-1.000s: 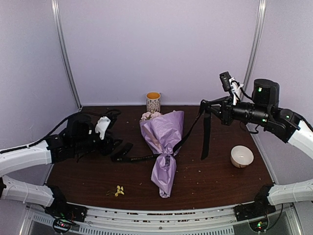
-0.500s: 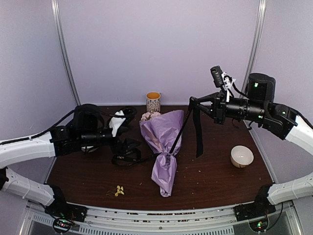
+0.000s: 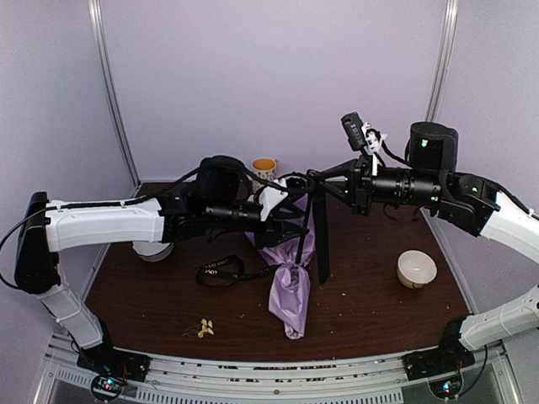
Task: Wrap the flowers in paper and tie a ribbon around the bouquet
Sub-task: Pass from the right arm to the left
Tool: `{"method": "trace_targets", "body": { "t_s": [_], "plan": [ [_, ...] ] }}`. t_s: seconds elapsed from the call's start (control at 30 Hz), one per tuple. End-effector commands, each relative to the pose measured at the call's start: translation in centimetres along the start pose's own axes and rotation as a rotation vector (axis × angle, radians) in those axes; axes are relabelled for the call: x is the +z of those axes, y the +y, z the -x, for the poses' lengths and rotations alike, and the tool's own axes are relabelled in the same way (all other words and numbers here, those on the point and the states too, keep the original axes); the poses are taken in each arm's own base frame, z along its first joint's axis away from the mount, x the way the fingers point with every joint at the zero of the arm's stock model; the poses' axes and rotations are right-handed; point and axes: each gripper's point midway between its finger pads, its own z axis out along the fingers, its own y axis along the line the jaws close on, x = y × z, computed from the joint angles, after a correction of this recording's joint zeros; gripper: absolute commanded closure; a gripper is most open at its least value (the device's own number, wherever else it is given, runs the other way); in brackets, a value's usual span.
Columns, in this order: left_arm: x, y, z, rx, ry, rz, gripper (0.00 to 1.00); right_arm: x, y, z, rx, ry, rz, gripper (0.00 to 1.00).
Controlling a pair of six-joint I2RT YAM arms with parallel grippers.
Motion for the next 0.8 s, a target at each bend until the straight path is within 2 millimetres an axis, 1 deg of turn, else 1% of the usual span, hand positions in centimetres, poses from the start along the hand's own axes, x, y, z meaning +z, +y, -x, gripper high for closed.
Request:
{"method": "trace_targets", "body": {
  "t_s": [0.0, 0.13, 0.17, 0.2, 0.27, 0.33, 0.4, 0.47, 0.53, 0.57, 0.63, 0.67, 0.7, 0.77],
  "plan": [
    [-0.3, 0.1, 3.7, 0.052, -0.132, -0.022, 0.66, -0.3, 0.8, 1.1, -0.004, -0.052, 0.029, 1.00],
    [-0.1, -0.3, 4.0, 0.035, -0.153, -0.054, 0.98, -0.1, 0.6, 0.1, 0.008, -0.024, 0.025, 1.00],
    [-0.1, -0.4, 4.0, 0.032, -0.153, -0.056, 1.00, -0.1, 0.4, -0.2, 0.009, -0.018, 0.014, 1.00],
    [-0.1, -0.3, 3.9, 0.030, -0.152, -0.052, 1.00, -0.2, 0.1, -0.7, 0.011, -0.009, 0.000, 0.99],
    [-0.1, 0.2, 3.6, 0.018, -0.146, -0.022, 1.00, -0.3, -0.9, -2.0, 0.020, 0.015, -0.054, 0.90],
    [0.0, 1.1, 3.2, 0.000, -0.129, 0.033, 1.00, -0.5, -2.2, -3.7, 0.038, 0.055, -0.117, 0.78],
    [-0.2, 2.5, 2.9, -0.022, -0.116, 0.112, 1.00, -0.4, -3.2, -6.1, 0.067, 0.113, -0.158, 0.70],
    [-0.5, 3.4, 2.7, -0.046, -0.120, 0.144, 1.00, 0.0, -3.7, -8.9, 0.112, 0.169, -0.166, 0.68],
    [-0.4, 4.1, 2.3, -0.069, -0.116, 0.157, 1.00, 0.6, -4.0, -11.8, 0.163, 0.219, -0.168, 0.68],
    [-0.4, 4.4, 2.0, -0.082, -0.109, 0.165, 1.00, 0.9, -4.1, -13.2, 0.190, 0.248, -0.165, 0.68],
    [-0.2, 5.1, 1.1, -0.115, -0.098, 0.179, 1.00, 1.4, -3.4, -15.7, 0.233, 0.289, -0.131, 0.69],
    [-0.1, 5.4, 0.7, -0.130, -0.093, 0.182, 1.00, 1.8, -2.8, -15.9, 0.235, 0.274, -0.112, 0.69],
    [-0.1, 5.8, 0.3, -0.145, -0.091, 0.189, 1.00, 2.0, -2.2, -17.2, 0.238, 0.276, -0.098, 0.69],
    [0.0, 6.4, -0.4, -0.175, -0.085, 0.195, 1.00, 2.9, -0.9, -17.9, 0.227, 0.248, -0.057, 0.69]
  ]
}}
